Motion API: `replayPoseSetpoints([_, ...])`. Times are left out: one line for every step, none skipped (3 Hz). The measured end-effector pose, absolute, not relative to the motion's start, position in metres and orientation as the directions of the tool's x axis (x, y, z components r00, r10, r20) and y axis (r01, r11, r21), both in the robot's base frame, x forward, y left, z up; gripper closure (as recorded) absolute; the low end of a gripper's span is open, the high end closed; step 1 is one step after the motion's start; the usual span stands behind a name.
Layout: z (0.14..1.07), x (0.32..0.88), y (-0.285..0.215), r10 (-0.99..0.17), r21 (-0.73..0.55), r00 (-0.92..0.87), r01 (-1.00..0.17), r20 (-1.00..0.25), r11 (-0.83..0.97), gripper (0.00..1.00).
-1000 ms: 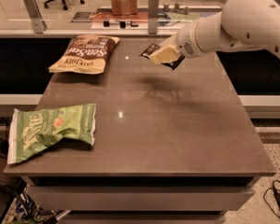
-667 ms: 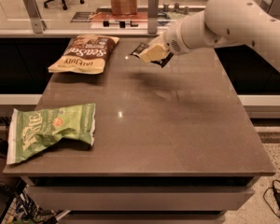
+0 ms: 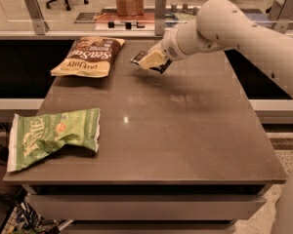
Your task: Move rxbar chocolate near brown chip bag
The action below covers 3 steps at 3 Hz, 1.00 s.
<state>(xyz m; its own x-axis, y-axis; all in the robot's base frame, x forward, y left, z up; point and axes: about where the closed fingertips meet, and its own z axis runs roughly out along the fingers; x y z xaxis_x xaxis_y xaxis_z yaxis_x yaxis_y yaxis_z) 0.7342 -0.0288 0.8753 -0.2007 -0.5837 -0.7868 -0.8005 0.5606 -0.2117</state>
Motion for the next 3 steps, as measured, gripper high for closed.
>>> replayPoseSetpoints([0.854, 0.741, -0.021, -0.602, -0.202, -0.226, -0.805, -0.766, 0.559, 1.00])
replayPoseSetpoints([0.846, 0.744, -0.003, -0.604, -0.192, -0.205, -0.828, -0.770, 0.526, 1.00])
replayPoseSetpoints([0.845, 0.744, -0.002, -0.605, -0.192, -0.207, -0.828, -0.769, 0.527, 0.81])
